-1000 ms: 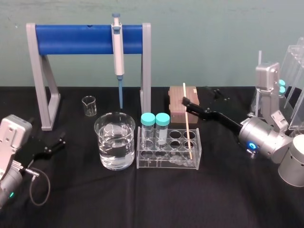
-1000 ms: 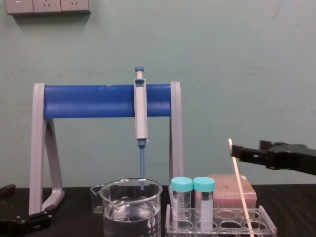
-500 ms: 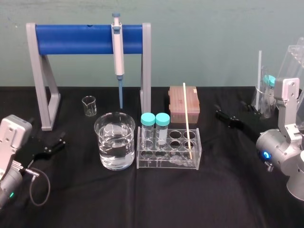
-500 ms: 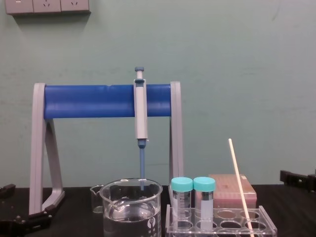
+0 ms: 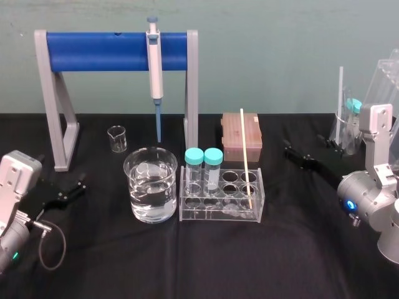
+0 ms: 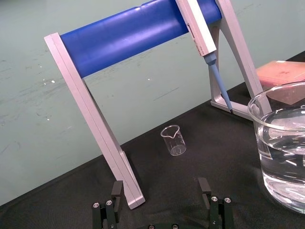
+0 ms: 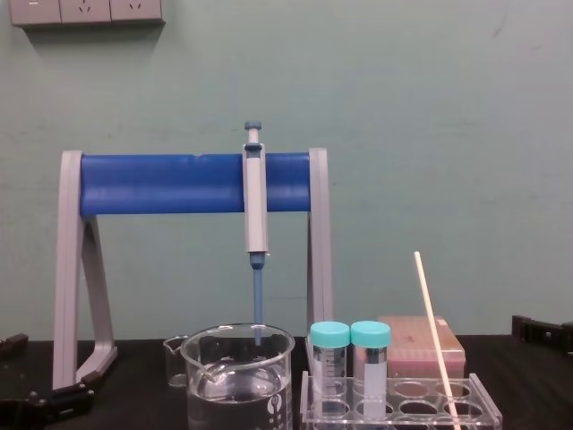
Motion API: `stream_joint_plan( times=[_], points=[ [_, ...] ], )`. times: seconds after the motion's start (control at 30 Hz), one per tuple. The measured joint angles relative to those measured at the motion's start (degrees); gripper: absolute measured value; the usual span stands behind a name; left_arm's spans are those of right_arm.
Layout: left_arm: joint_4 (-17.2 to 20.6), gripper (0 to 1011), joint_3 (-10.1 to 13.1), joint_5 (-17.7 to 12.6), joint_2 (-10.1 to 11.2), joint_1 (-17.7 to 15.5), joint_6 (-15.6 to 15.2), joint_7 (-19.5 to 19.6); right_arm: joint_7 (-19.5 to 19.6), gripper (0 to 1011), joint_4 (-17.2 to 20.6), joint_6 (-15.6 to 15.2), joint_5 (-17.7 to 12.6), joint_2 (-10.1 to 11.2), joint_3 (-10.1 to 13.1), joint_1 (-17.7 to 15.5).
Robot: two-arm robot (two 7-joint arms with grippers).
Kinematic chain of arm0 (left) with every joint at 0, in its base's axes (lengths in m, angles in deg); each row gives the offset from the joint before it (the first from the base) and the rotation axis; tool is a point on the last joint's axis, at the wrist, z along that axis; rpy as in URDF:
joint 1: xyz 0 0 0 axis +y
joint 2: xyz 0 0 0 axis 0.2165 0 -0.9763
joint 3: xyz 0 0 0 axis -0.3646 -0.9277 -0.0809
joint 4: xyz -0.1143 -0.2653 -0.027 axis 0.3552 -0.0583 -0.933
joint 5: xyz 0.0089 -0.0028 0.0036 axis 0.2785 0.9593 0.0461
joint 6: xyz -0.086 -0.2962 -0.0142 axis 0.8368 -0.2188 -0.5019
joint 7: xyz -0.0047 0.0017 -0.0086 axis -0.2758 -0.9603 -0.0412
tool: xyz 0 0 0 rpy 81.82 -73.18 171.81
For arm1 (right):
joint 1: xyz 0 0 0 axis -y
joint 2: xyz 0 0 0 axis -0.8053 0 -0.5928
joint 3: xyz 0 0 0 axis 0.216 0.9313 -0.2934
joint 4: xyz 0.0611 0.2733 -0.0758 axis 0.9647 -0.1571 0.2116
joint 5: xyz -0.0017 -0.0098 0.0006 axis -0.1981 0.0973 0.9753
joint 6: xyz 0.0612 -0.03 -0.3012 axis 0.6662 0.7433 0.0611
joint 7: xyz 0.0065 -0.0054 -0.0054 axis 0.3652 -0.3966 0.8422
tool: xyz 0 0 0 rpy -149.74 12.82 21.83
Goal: Hold the thermometer with one hand and immerse one end into the beaker, then reinsert it into the test tube rack.
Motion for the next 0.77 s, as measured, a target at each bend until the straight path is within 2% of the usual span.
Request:
stream_joint_plan(
  times=[0.77],
  points=[
    [0.0,1004,0.0,0.0,0.0,0.0,0.0,0.0,0.1,1003,0.1,0.0,-0.1,0.0,0.0,-0.1]
  ],
)
